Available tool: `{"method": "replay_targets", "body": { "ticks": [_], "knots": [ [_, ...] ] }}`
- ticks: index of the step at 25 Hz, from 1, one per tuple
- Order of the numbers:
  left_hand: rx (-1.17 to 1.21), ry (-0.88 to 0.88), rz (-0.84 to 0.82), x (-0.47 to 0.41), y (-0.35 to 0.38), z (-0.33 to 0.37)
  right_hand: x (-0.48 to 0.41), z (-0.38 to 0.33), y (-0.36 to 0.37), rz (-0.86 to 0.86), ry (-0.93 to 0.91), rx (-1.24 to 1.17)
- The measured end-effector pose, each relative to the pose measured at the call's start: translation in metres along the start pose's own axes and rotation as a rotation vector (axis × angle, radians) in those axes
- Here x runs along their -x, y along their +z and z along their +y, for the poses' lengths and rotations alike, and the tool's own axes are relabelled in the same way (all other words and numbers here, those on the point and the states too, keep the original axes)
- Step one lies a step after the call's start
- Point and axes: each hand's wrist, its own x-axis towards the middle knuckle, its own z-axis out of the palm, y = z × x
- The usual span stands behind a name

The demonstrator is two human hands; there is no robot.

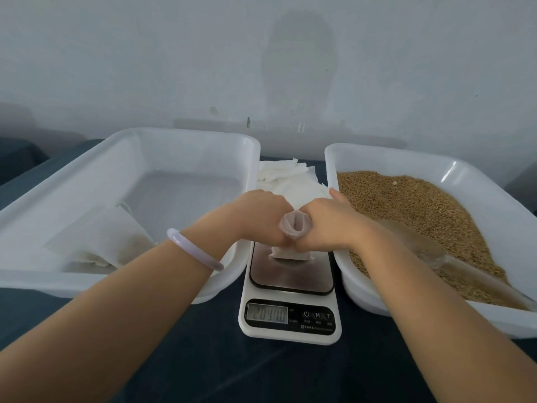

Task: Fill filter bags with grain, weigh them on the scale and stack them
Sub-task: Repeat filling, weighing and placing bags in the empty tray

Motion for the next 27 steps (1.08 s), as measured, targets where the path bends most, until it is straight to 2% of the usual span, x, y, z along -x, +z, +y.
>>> {"method": "replay_targets", "body": {
  "ticks": [12, 27],
  "knots": [
    [0.293, -0.062, 0.074, 0.008, -0.006, 0.000, 0.014, -0.002, -0.015, 0.015, 0.037, -0.283],
    [0.295, -0.046, 0.078, 0.008, -0.004, -0.003, 0.015, -0.001, -0.013, 0.020, 0.048, -0.279]
  ]
}}
